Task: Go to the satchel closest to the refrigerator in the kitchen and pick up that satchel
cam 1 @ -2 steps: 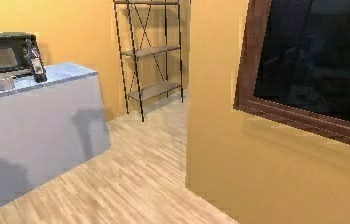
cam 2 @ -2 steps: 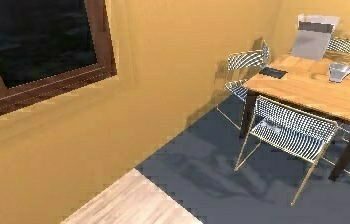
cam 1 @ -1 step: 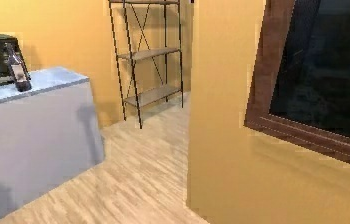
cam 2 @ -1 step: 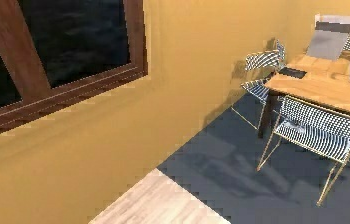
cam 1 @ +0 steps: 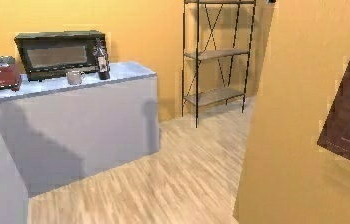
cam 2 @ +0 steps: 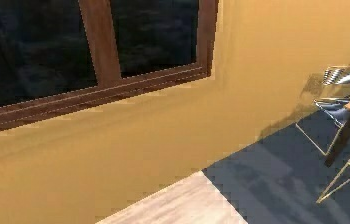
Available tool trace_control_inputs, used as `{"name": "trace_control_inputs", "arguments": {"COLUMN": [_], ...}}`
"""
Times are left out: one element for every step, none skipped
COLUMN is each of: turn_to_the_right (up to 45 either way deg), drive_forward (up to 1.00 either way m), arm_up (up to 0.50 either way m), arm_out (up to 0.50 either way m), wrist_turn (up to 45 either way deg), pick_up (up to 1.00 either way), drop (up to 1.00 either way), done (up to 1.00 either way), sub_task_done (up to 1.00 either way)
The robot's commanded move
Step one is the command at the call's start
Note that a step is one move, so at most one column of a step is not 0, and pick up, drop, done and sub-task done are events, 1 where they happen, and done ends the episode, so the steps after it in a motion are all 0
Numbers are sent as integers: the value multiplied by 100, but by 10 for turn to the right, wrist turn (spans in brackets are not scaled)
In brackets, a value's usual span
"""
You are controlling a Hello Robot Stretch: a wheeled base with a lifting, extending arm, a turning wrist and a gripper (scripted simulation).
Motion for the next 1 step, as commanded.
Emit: {"name": "trace_control_inputs", "arguments": {"turn_to_the_right": [0], "drive_forward": [100], "arm_up": [0], "arm_out": [0], "wrist_turn": [0], "pick_up": [0], "drop": [0], "done": [0], "sub_task_done": [0]}}
